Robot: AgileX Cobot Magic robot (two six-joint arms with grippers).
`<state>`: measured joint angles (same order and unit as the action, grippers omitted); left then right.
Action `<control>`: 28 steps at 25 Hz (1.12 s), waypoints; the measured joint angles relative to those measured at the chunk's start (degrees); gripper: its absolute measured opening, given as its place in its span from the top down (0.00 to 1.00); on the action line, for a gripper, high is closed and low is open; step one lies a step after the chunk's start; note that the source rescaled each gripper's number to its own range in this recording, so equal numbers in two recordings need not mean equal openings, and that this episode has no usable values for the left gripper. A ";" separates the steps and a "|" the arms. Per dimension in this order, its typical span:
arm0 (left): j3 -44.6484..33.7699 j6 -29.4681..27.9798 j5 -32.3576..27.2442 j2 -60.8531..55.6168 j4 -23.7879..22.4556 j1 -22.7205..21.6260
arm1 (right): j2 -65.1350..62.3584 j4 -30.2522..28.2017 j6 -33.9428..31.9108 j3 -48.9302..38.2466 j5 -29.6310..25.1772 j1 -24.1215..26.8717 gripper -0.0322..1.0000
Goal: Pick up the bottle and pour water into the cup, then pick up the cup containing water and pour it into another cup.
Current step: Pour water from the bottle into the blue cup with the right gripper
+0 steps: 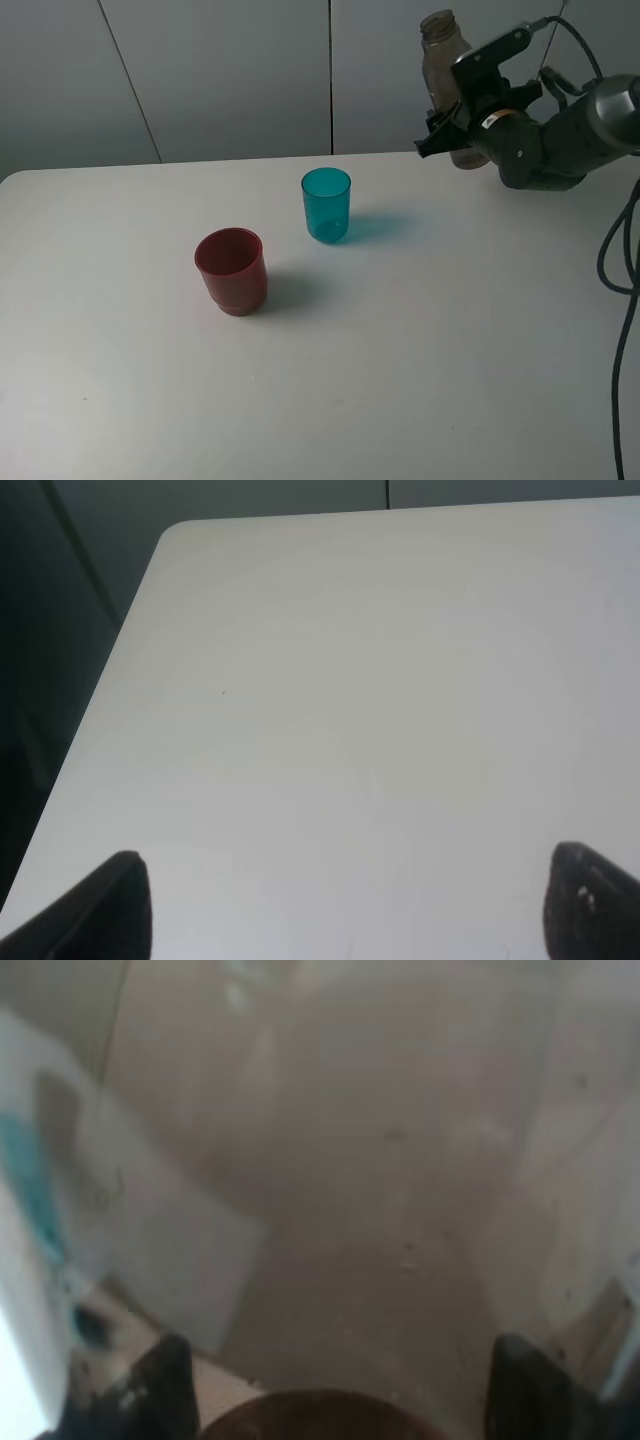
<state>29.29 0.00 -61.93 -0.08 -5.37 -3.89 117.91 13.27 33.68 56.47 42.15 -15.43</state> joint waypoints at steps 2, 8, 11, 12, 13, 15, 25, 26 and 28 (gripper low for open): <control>0.00 0.00 0.00 0.00 0.00 0.00 | 0.00 0.91 2.36 0.00 -0.14 -1.23 0.96; 0.00 0.00 0.00 0.00 0.00 0.00 | 0.00 3.50 13.83 0.00 -0.70 -4.43 0.96; 0.00 0.00 0.00 0.00 0.00 0.00 | 1.52 5.07 21.99 0.00 -0.40 -5.74 0.96; 0.00 0.00 0.00 0.00 0.00 0.00 | 2.27 5.47 23.79 0.00 -0.28 -5.97 0.96; 0.00 0.00 0.00 0.00 0.00 0.00 | 2.99 5.54 26.17 0.00 -0.28 -6.02 0.96; 0.00 0.00 0.00 0.00 0.00 0.00 | 4.01 5.81 29.22 0.00 -0.18 -6.12 0.96; 0.00 0.00 0.00 0.00 0.00 0.00 | 6.73 5.14 42.97 0.46 0.61 -6.12 0.96; 0.00 0.00 0.00 0.00 0.00 0.00 | 6.83 5.01 44.42 0.46 0.61 -6.12 0.96; 0.00 0.00 0.00 0.00 0.00 0.00 | 6.83 3.92 47.04 0.46 0.61 -6.12 0.96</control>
<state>29.29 0.00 -61.93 -0.08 -5.37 -3.89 124.74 17.19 80.72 56.93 42.77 -21.56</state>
